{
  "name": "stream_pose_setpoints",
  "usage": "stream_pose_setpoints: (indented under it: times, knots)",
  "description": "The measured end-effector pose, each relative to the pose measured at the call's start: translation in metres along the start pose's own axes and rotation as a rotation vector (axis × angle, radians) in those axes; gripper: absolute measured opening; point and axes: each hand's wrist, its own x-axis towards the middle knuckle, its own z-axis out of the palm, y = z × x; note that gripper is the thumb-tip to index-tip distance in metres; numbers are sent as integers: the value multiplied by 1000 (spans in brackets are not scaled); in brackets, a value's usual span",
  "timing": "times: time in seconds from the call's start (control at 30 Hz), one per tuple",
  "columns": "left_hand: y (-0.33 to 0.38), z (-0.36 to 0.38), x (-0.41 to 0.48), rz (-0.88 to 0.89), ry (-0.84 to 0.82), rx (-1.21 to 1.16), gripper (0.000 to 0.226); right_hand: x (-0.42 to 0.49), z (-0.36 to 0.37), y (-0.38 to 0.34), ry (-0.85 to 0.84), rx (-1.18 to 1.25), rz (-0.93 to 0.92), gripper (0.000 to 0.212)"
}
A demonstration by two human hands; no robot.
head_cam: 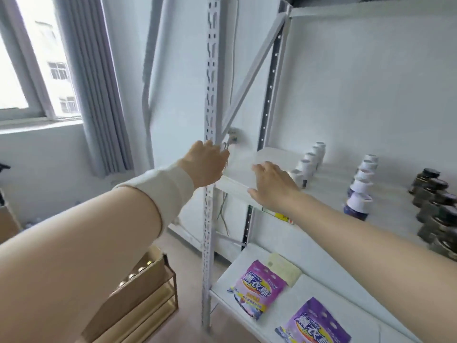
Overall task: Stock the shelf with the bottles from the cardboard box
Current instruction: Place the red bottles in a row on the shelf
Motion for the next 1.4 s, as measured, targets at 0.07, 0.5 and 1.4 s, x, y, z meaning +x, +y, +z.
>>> stream_pose_setpoints:
  times: [0.07,0.5,1.4]
  knots:
    - [-49,42,-29,-61,-49,-18,42,30,23,-61,-44,19,-70,53]
    - [-208,317,-141,-339,-483,-226,43,185,204,-291,-334,9,-383,54]
    - [-153,861,-189,-738,-1128,-894,54,345,734,-464,-1217,174,-310,58]
